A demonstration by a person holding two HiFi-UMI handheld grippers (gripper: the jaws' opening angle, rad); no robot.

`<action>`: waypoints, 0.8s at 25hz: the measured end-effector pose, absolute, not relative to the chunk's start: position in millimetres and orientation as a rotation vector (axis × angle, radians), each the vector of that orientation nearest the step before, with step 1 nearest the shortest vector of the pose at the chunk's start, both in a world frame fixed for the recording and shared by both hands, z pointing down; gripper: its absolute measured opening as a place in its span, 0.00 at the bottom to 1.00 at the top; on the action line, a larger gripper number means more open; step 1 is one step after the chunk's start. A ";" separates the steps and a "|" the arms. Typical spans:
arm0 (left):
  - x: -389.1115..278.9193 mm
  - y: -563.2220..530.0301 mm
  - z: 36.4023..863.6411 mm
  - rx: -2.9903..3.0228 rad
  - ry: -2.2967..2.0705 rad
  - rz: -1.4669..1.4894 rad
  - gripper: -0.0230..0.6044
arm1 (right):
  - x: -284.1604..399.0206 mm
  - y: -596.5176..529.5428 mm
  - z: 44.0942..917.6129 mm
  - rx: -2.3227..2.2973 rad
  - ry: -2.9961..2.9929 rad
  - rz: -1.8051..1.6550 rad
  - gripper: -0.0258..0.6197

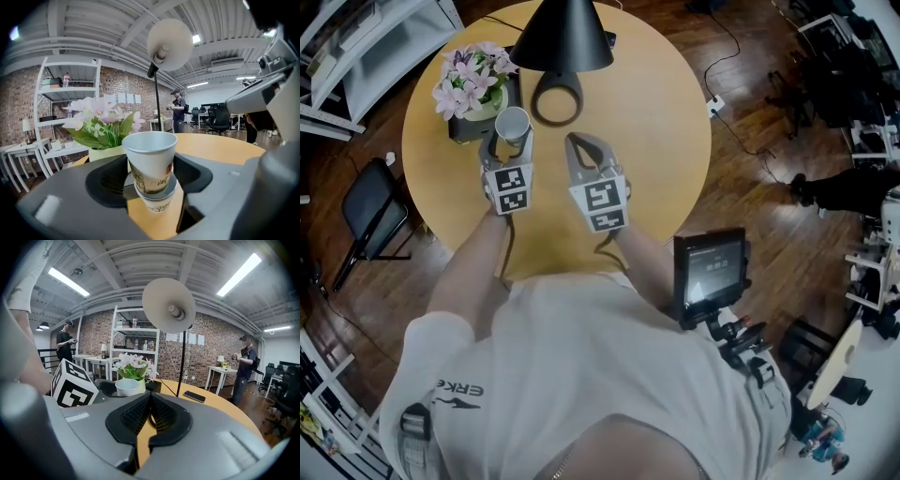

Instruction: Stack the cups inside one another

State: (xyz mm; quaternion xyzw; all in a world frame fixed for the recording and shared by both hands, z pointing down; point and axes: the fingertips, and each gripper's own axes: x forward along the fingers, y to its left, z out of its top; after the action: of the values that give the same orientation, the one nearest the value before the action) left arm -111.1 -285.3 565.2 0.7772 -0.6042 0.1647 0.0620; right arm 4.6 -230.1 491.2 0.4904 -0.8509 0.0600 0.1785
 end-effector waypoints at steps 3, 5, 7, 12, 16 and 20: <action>-108.5 -285.5 569.5 2.349 -1.821 0.511 0.52 | 6.9 -231.7 493.9 1.388 -2.401 0.177 0.06; -107.7 -285.2 574.4 2.348 -1.818 0.523 0.53 | 7.1 -232.9 497.2 1.387 -2.398 0.182 0.06; -108.1 -285.3 579.2 2.344 -1.817 0.537 0.53 | 6.5 -234.3 499.6 1.385 -2.396 0.187 0.06; -107.4 -284.8 589.5 2.341 -1.801 0.575 0.53 | 5.7 -236.5 500.8 1.380 -2.397 0.194 0.06; -107.4 -283.9 596.4 2.337 -1.791 0.589 0.54 | 4.8 -237.3 501.7 1.378 -2.398 0.197 0.06; -106.9 -284.1 587.9 2.346 -1.809 0.577 0.54 | 5.5 -238.8 502.9 1.379 -2.396 0.199 0.06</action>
State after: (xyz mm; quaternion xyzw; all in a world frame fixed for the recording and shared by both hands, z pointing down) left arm -106.9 -284.1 587.9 0.7759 -0.5981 0.1909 0.0618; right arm 5.5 -238.8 502.9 0.4891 -0.8497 0.0707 0.1839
